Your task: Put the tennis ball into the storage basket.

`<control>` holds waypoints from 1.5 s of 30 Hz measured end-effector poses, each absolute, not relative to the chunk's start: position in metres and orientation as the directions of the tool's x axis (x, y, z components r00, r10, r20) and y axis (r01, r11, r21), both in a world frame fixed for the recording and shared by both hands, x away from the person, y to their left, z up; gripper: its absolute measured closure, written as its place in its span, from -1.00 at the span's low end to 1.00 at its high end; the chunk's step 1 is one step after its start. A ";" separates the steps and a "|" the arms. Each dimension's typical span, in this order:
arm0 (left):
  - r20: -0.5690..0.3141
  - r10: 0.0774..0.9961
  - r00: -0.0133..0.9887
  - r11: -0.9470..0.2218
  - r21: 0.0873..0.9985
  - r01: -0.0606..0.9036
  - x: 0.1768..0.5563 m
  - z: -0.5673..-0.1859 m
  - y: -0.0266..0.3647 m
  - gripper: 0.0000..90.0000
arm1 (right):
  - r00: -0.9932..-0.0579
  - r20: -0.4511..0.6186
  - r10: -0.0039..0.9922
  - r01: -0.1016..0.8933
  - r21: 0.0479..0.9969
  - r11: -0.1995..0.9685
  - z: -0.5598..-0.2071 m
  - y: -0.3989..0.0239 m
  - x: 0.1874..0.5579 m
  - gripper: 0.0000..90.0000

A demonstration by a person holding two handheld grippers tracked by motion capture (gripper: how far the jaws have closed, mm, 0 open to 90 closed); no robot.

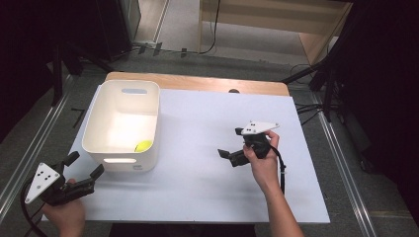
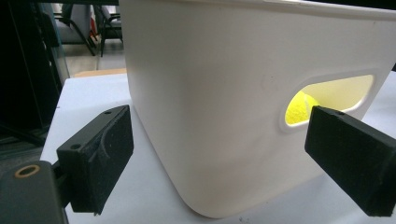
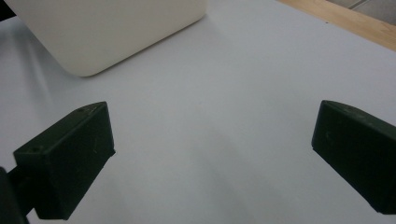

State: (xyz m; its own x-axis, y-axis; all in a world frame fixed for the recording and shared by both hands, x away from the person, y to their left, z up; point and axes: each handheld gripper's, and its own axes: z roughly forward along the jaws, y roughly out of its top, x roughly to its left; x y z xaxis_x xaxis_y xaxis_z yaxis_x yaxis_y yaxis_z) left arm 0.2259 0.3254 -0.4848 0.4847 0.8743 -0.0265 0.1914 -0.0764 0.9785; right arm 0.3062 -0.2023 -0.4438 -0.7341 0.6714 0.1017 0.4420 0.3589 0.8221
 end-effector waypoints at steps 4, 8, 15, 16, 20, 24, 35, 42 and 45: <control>-0.024 0.875 0.484 -0.079 0.978 0.191 0.226 -0.485 0.325 -0.82 | -0.721 0.108 0.684 0.447 0.827 0.340 -0.448 -0.213 0.301 -1.00; -0.023 0.874 0.485 -0.081 0.978 0.193 0.226 -0.485 0.325 -0.82 | -0.706 0.115 0.699 0.455 0.830 0.323 -0.453 -0.222 0.297 -1.00; -0.028 0.874 0.485 -0.077 0.978 0.195 0.226 -0.485 0.325 -0.83 | -0.680 0.136 0.720 0.468 0.837 0.284 -0.462 -0.240 0.287 -1.00; -0.026 0.873 0.487 -0.079 0.978 0.194 0.226 -0.485 0.325 -0.83 | -0.680 0.136 0.720 0.468 0.837 0.284 -0.462 -0.240 0.287 -1.00; -0.032 0.871 0.489 -0.073 0.978 0.194 0.226 -0.485 0.326 -0.82 | -0.660 0.124 0.741 0.473 0.835 0.282 -0.466 -0.252 0.280 -1.00; -0.023 0.872 0.489 -0.083 0.977 0.196 0.226 -0.485 0.326 -0.82 | -0.641 0.134 0.756 0.476 0.842 0.254 -0.470 -0.264 0.274 -1.00; -0.023 0.871 0.491 -0.085 0.977 0.196 0.226 -0.485 0.326 -0.82 | -0.586 0.161 0.795 0.489 0.852 0.188 -0.485 -0.297 0.254 -1.00; -0.026 0.870 0.493 -0.081 0.977 0.195 0.226 -0.485 0.326 -0.82 | -0.537 0.184 0.823 0.500 0.856 0.135 -0.499 -0.316 0.241 -1.00; -0.031 0.869 0.494 -0.075 0.978 0.195 0.225 -0.485 0.326 -0.82 | -0.519 0.195 0.832 0.500 0.859 0.111 -0.506 -0.325 0.236 -1.00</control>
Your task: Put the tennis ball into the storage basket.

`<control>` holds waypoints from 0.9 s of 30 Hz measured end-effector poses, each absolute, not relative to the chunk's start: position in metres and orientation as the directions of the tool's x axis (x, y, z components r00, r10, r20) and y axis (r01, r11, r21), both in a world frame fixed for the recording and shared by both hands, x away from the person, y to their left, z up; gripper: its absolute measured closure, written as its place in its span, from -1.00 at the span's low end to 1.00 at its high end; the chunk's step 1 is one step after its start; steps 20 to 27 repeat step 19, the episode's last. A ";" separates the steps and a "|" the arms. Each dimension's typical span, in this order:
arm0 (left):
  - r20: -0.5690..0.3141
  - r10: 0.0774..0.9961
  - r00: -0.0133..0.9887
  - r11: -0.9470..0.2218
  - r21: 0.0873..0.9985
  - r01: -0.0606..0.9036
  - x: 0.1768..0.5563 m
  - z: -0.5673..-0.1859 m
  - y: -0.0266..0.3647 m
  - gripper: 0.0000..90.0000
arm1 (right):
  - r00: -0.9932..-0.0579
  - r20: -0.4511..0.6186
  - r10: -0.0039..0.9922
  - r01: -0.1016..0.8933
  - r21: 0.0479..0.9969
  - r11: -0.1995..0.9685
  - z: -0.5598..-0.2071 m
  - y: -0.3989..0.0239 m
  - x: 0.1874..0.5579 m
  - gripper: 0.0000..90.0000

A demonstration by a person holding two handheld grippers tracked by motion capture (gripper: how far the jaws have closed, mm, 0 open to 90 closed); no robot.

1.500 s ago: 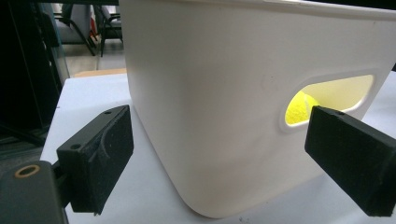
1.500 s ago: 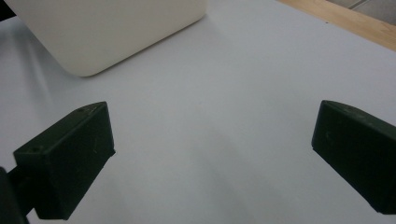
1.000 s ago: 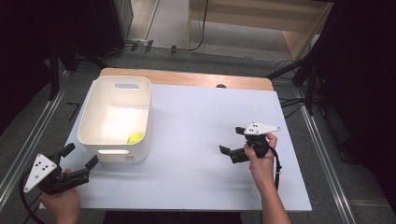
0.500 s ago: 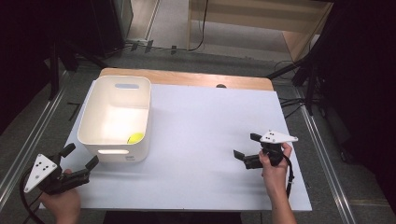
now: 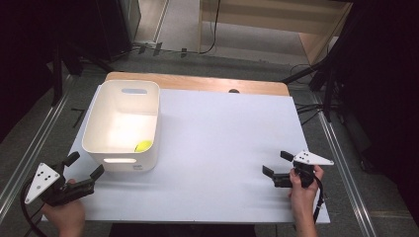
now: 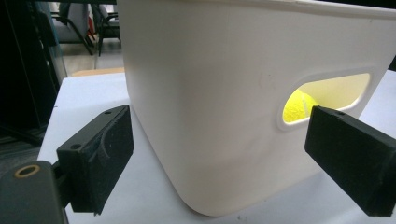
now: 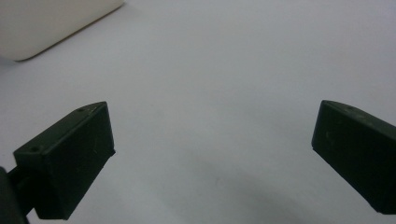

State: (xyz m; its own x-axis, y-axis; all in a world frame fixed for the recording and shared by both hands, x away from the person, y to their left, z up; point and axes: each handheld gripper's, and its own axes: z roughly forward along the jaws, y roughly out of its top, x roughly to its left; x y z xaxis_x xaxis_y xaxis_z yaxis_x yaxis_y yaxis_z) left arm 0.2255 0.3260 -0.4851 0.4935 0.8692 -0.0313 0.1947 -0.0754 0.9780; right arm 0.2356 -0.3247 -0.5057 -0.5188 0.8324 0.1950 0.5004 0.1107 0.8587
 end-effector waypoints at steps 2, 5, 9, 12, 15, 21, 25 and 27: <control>-0.032 0.869 0.494 -0.075 0.978 0.194 0.226 -0.485 0.326 -0.82 | -0.510 0.200 0.837 0.502 0.859 0.100 -0.508 -0.327 0.233 -1.00; -0.031 0.870 0.492 -0.075 0.978 0.194 0.226 -0.485 0.326 -0.82 | -0.495 0.203 0.845 0.497 0.864 0.084 -0.514 -0.334 0.226 -1.00; -0.034 0.870 0.492 -0.072 0.978 0.195 0.226 -0.485 0.326 -0.82 | -0.478 0.219 0.851 0.466 0.884 0.035 -0.517 -0.341 0.220 -1.00; -0.034 0.870 0.492 -0.071 0.979 0.192 0.226 -0.485 0.326 -0.82 | -0.471 0.216 0.855 0.453 0.891 0.025 -0.517 -0.341 0.217 -1.00; -0.033 0.869 0.494 -0.072 0.979 0.192 0.226 -0.485 0.326 -0.82 | -0.475 0.211 0.854 0.450 0.892 0.030 -0.517 -0.340 0.216 -1.00; -0.033 0.868 0.495 -0.072 0.979 0.192 0.225 -0.485 0.326 -0.82 | -0.471 0.206 0.858 0.444 0.896 0.028 -0.518 -0.340 0.216 -1.00; -0.033 0.868 0.495 -0.072 0.979 0.192 0.225 -0.485 0.326 -0.82 | -0.471 0.206 0.858 0.444 0.896 0.028 -0.518 -0.340 0.216 -1.00; -0.033 0.868 0.495 -0.072 0.979 0.192 0.225 -0.485 0.326 -0.82 | -0.471 0.206 0.858 0.444 0.896 0.028 -0.518 -0.340 0.216 -1.00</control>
